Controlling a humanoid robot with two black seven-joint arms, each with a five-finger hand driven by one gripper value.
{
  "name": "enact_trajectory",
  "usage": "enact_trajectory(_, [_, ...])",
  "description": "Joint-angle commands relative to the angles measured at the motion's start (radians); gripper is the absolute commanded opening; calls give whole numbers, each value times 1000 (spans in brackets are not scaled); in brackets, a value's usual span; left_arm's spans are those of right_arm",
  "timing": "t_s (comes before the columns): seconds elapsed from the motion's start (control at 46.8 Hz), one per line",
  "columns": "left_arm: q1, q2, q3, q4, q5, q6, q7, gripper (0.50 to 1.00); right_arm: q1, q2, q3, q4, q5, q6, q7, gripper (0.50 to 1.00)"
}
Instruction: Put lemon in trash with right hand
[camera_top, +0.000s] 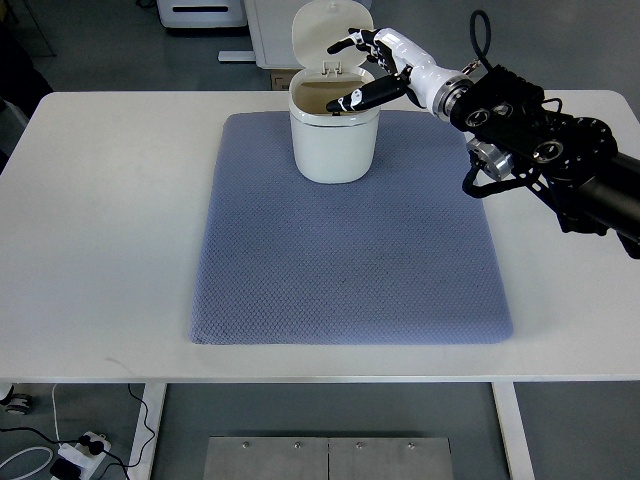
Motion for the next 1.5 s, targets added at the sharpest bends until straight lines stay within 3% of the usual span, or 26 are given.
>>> enact_trajectory(0.0, [0,0,0,0,0,0,0,1000,0,-4,-1,1,-3,5,2,1000])
enact_trajectory(0.171, [0,0,0,0,0,0,0,1000,-2,-71,-1,68,-3,29,5,1000])
enact_trajectory(0.428, [0,0,0,0,1,0,0,1000,-12,-321,8,399,-3,19,17,1000])
enact_trajectory(0.641, [0,0,0,0,1,0,0,1000,-100,-479,98,470,3,14,19,1000])
enact_trajectory(0.855, [0,0,0,0,0,0,0,1000,-278,-574,291,468,15,16,8,1000])
enact_trajectory(1.09, [0,0,0,0,0,0,0,1000,-406,-568,408,425,188,8,10,1000])
enact_trajectory(1.24, [0,0,0,0,0,0,0,1000,-430,-502,414,355,222,-29,13,1000])
enact_trajectory(1.475, [0,0,0,0,1,0,0,1000,-442,-376,434,182,342,-23,2,1000])
